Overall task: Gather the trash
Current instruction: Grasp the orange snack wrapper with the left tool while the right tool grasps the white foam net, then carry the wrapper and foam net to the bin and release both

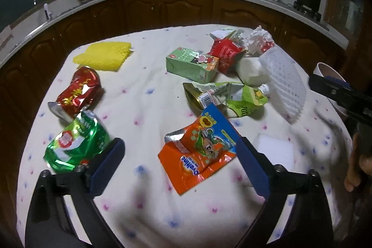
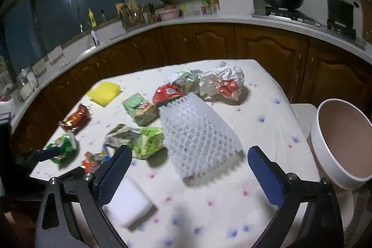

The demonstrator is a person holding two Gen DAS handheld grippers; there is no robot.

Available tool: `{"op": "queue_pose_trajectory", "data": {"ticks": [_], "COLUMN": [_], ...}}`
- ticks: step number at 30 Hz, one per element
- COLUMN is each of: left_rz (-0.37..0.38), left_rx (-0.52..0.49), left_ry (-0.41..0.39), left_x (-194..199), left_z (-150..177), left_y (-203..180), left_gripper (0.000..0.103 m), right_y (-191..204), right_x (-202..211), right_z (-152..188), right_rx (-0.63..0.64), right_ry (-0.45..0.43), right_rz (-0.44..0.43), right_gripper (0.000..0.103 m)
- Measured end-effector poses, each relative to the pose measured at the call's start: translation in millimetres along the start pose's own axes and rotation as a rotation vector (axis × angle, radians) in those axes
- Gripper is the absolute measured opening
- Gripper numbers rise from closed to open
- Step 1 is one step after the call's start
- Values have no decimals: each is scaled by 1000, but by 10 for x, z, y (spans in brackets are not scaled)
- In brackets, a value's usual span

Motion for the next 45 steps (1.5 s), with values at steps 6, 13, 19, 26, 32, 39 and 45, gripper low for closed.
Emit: {"op": "queue_pose_trajectory", "data": {"ticks": [6, 13, 19, 26, 32, 39, 45], "left_rz": [33, 121, 139, 177, 205, 261, 314], "left_rx": [-12, -1, 8, 38, 12, -5, -33], "left_ry": [50, 63, 4, -98, -160, -189, -214], "left_x": [-201, -267, -6, 345, 489, 537, 568], "left_z": [0, 14, -44, -304, -529, -688, -858], "left_y": [-22, -83, -79, -126, -336, -643, -940], "left_gripper": [66, 5, 3, 3, 3, 3, 3], "right_y": [-62, -207, -240, -249, -369, -608, -887], "right_x": [-401, -522, -191, 198, 435, 669, 855], "right_z": [26, 108, 27, -49, -94, -116, -137], "right_rx": [18, -28, -71, -102, -125, -153, -194], "right_ry": [92, 135, 79, 22, -15, -53, -85], "right_rz": [22, -1, -59, -107, -104, -76, -44], "right_gripper": [85, 11, 9, 9, 9, 9, 9]}}
Point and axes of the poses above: each gripper's, at about its wrist camera, not at the fingertips, and x roughly against the way its jaws point, y to its left, z to its underside, the point moved 7 cm from there along -x, roughly the way its jaws point, and after that the axes turned 11 degrees about -x, right-handed, at the moved point
